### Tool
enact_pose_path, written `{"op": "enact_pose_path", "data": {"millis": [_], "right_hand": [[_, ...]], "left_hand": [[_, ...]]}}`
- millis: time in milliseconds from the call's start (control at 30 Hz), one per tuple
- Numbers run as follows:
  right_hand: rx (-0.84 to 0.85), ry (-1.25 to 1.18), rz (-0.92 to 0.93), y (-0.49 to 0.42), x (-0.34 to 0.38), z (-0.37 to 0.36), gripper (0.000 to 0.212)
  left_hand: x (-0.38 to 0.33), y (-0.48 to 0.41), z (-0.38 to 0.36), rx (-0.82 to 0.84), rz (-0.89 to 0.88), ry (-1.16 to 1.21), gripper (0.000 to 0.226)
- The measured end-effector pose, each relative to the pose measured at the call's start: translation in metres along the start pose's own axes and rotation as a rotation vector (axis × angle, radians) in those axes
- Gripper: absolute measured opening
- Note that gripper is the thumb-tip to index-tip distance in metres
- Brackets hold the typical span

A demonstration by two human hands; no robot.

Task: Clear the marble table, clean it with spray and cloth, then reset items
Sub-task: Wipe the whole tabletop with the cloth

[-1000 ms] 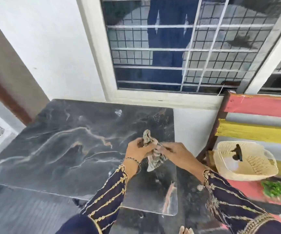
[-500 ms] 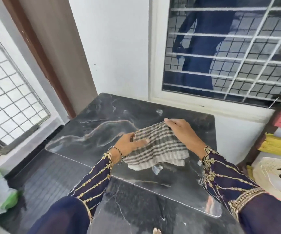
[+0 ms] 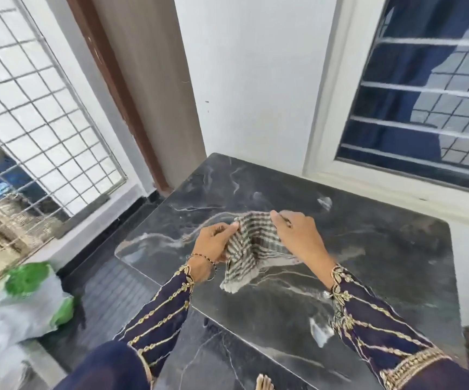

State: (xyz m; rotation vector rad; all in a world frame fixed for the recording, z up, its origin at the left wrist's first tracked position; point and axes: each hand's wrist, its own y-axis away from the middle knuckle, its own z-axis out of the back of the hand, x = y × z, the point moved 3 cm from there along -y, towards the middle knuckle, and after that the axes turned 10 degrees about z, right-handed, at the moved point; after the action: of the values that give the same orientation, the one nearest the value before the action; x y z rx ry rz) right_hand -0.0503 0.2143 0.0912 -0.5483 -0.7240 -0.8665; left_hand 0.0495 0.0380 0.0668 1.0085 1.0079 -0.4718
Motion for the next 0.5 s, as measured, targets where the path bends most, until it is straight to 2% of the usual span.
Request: {"op": "enact_pose_path", "data": {"millis": [67, 133, 167, 200, 333, 400, 500], "right_hand": [[0.132, -0.069, 0.028, -0.011, 0.013, -0.029, 0.046], [0.286, -0.092, 0.022, -0.024, 0.02, -0.054, 0.076], [0.344, -0.082, 0.031, -0.03, 0.02, -0.062, 0.086], [0.395, -0.053, 0.054, -0.037, 0.019, -0.068, 0.085], [0.495, 0.203, 0.088, -0.067, 0.019, -0.091, 0.057], [0.473, 0.282, 0.116, -0.077, 0.025, -0.104, 0.046], [0.415, 0.294, 0.078, -0.092, 0.039, -0.123, 0.041]], "left_hand": [[-0.013, -0.006, -0.004, 0.047, 0.109, 0.14, 0.043], [-0.022, -0.014, 0.0, 0.071, 0.167, 0.197, 0.054], [-0.024, -0.017, 0.004, 0.076, 0.176, 0.201, 0.058], [-0.025, -0.02, 0.011, 0.062, 0.183, 0.185, 0.062], [-0.011, -0.043, 0.056, -0.157, 0.198, 0.007, 0.062], [0.003, -0.049, 0.081, -0.214, 0.234, 0.015, 0.055], [0.028, -0.051, 0.118, -0.27, 0.296, 0.005, 0.05]]}}
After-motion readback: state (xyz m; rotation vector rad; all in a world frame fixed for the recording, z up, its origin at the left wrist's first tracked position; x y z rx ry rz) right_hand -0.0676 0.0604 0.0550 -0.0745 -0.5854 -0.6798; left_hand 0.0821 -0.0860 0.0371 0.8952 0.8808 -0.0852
